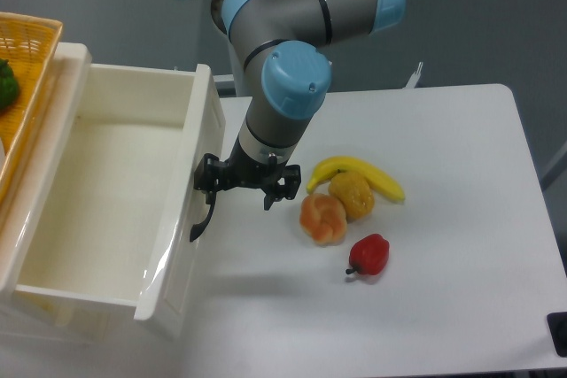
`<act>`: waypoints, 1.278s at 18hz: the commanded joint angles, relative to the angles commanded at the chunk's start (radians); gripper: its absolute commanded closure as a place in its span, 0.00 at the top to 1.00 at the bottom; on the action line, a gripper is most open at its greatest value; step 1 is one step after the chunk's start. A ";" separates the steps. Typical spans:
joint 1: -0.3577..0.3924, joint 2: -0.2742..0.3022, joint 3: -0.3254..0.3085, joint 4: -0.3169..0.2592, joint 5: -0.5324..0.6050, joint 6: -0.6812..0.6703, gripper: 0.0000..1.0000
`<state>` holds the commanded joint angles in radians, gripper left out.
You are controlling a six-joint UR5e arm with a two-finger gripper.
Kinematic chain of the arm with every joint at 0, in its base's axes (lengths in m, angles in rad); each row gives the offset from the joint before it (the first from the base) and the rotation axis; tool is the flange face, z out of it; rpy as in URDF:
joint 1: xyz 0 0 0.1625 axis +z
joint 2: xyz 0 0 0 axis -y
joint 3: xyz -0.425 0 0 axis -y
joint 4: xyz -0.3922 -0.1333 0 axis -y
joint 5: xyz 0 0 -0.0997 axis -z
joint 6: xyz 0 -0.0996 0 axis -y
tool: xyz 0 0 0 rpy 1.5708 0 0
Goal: Slide the top white drawer open
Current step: 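Continue pulling the drawer fully open toward the fruit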
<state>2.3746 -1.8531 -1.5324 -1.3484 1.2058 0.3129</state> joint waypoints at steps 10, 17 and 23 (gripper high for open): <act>0.009 0.000 0.000 -0.017 -0.042 0.008 1.00; 0.017 0.005 0.003 -0.011 0.004 0.011 1.00; 0.049 0.006 0.011 0.000 0.038 0.109 1.00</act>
<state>2.4237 -1.8469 -1.5217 -1.3484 1.2440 0.4216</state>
